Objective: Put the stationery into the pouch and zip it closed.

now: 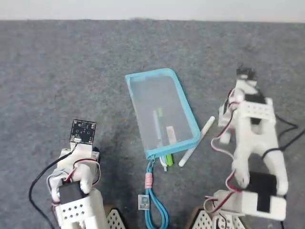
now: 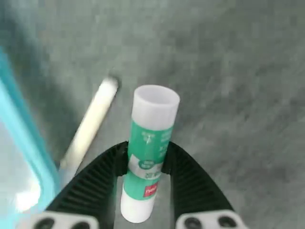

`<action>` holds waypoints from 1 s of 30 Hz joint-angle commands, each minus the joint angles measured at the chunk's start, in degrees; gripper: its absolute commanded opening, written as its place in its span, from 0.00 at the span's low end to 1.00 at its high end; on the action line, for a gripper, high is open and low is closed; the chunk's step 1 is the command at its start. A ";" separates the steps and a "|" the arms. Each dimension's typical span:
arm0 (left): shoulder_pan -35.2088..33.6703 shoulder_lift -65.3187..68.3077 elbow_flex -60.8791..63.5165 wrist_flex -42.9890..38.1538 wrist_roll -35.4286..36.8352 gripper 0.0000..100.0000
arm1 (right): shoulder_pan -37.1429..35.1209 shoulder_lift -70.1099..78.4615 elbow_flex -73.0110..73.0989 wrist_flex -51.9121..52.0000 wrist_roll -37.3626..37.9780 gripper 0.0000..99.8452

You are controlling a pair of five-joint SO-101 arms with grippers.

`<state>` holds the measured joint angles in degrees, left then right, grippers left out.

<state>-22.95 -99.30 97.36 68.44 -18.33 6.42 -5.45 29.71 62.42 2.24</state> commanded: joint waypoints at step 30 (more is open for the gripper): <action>-0.18 -0.88 -0.57 -2.20 -0.44 0.16 | -15.60 20.62 -24.00 12.09 -24.35 0.26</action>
<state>-22.95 -99.30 97.36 68.44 -18.33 -10.37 13.27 8.53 73.93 -17.63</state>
